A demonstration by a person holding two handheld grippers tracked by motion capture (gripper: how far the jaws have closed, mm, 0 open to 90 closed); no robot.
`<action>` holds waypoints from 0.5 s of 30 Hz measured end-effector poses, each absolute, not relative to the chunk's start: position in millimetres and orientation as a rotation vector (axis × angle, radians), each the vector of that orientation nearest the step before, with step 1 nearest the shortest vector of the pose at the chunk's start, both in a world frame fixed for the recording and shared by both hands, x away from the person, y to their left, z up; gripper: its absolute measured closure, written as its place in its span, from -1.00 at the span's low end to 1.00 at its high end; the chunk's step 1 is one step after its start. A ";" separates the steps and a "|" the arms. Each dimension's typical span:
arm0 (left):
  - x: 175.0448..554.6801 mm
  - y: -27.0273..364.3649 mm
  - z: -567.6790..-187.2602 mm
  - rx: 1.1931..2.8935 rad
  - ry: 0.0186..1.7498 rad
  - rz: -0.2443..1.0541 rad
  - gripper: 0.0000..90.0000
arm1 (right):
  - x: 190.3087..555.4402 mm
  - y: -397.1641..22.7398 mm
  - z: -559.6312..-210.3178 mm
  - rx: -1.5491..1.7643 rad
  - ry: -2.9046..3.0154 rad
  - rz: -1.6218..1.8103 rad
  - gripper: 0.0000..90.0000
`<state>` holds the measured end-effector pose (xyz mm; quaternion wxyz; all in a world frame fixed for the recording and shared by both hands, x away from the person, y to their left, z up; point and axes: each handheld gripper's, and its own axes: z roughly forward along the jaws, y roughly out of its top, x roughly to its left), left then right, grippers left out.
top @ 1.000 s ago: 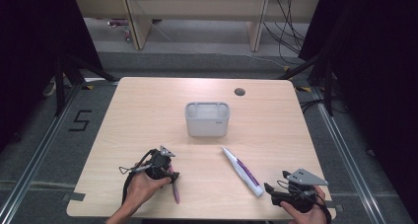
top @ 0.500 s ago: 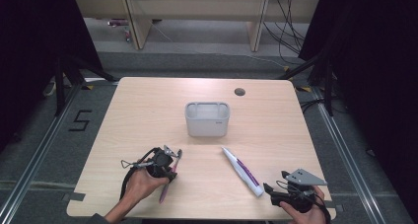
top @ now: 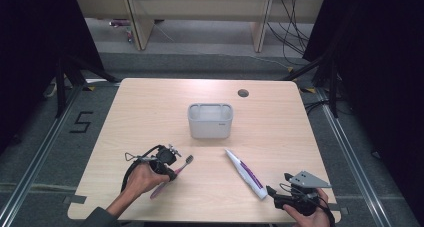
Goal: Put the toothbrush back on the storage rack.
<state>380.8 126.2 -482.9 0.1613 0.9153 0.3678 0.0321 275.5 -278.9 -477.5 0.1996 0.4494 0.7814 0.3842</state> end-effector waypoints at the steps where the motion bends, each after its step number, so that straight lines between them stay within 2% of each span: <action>1: 380.8 126.2 -482.9 2.613 1.050 0.092 0.72 | 275.5 -278.9 -477.5 1.256 2.185 1.074 -0.50; 15: 391.3 115.7 -479.4 2.725 1.023 0.036 0.74 | 276.7 -279.3 -476.9 1.221 2.195 1.072 -0.50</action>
